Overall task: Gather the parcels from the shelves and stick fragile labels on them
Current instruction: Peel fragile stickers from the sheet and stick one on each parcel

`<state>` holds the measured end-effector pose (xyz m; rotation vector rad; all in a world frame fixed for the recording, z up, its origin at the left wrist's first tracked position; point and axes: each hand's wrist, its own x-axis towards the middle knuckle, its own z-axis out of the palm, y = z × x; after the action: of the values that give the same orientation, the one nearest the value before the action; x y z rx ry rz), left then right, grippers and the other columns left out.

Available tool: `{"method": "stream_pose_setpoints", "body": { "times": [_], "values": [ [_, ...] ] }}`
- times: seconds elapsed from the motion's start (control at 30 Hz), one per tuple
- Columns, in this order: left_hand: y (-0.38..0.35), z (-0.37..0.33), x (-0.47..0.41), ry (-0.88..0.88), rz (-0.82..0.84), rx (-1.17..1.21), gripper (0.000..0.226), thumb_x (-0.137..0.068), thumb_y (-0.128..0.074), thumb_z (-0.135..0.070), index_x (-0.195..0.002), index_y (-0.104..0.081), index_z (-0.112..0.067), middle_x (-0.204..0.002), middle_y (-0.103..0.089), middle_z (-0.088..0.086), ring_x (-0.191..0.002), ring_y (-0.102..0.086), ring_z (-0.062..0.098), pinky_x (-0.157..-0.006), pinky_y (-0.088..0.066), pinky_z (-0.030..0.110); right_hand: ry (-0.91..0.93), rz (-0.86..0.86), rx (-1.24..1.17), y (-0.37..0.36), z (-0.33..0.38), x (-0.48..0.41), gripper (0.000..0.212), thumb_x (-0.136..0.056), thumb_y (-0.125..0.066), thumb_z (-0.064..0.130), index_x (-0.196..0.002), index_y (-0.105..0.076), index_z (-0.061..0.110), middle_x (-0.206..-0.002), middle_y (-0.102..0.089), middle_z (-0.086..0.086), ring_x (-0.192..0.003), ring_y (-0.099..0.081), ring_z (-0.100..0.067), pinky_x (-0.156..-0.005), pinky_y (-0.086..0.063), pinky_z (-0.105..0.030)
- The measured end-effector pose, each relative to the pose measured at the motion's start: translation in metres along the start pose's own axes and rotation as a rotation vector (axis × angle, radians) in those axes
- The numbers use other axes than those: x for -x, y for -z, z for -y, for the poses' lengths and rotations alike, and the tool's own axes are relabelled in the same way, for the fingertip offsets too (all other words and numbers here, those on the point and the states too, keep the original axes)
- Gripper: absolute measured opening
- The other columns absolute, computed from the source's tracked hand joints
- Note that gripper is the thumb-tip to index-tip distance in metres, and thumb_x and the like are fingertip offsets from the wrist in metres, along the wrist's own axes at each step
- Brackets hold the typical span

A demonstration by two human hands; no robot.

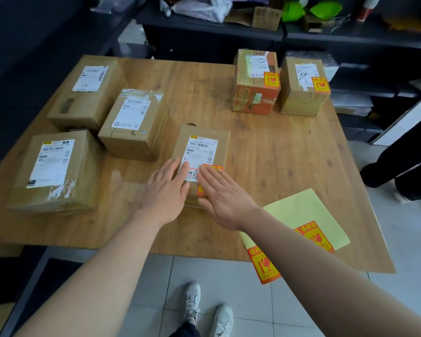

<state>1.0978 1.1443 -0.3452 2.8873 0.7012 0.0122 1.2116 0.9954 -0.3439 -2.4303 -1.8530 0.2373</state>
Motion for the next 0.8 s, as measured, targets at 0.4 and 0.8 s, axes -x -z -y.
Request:
{"method": "stream_pose_setpoints", "body": {
  "times": [0.4,0.8],
  "values": [
    [0.013,-0.018,0.001,0.318,-0.013,0.367,0.053,-0.089,-0.051,-0.049,-0.127,-0.04,-0.013,-0.124,-0.052,0.008,-0.11,-0.054,0.029,-0.081,-0.045,0.037,-0.31,-0.143,-0.56,0.002,-0.009,0.014,0.064,-0.1,-0.039,0.035,-0.151,-0.006,0.016,-0.148,-0.037,-0.005,-0.121,-0.048,-0.026,-0.087,-0.039,-0.029],
    [0.071,0.005,-0.144,0.213,-0.143,0.457,0.057,-0.087,-0.054,-0.049,-0.131,-0.042,-0.016,-0.126,-0.053,0.006,-0.113,-0.052,0.026,-0.089,-0.046,0.038,-0.387,-0.3,-0.526,0.083,-0.1,-0.117,0.044,-0.097,-0.045,0.031,-0.138,-0.037,0.015,-0.124,-0.059,-0.006,-0.109,-0.055,-0.027,-0.081,-0.041,-0.031]
  ]
}}
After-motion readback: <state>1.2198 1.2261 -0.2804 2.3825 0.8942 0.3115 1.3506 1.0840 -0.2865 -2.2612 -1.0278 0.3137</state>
